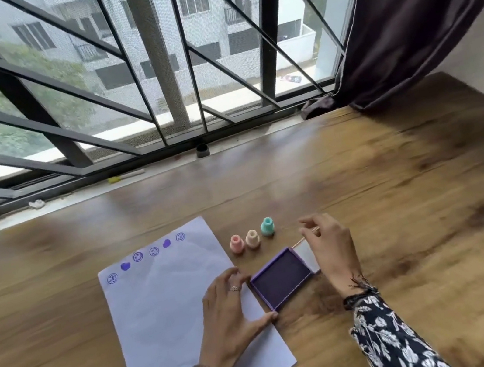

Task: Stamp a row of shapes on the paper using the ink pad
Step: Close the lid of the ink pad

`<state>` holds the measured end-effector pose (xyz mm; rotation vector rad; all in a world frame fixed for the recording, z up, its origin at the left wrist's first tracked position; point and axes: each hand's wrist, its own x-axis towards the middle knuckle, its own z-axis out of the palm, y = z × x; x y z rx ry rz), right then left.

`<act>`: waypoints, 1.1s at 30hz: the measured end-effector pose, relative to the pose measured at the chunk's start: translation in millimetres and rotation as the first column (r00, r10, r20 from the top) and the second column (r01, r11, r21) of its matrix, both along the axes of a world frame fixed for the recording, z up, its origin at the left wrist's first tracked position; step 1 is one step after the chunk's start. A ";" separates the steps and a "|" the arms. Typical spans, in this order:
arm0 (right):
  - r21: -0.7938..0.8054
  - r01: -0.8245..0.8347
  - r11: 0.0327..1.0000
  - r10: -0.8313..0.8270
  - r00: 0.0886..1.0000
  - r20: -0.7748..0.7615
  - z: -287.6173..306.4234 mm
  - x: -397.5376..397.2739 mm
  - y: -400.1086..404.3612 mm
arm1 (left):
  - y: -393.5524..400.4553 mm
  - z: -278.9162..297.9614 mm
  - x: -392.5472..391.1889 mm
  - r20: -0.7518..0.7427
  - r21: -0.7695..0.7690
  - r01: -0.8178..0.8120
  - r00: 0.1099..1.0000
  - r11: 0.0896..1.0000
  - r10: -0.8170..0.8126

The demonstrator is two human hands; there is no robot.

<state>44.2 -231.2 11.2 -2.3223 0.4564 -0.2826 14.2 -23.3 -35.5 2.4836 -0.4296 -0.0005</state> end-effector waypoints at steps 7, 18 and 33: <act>-0.060 0.306 0.950 -0.311 0.946 -0.095 -18.3 -28.3 -36.5 | 0.6 -1.1 0.4 -0.016 0.037 0.006 1.000 0.999 -0.005; 0.288 0.241 0.927 -0.265 0.963 0.045 23.2 -33.7 -17.9 | 0.6 0.3 0.0 -0.037 0.051 0.004 0.999 0.999 -0.002; -0.301 -0.198 0.933 0.194 0.980 -0.045 -10.3 -75.9 58.1 | 0.0 -4.7 -0.8 -0.006 0.037 -0.018 1.000 0.999 0.018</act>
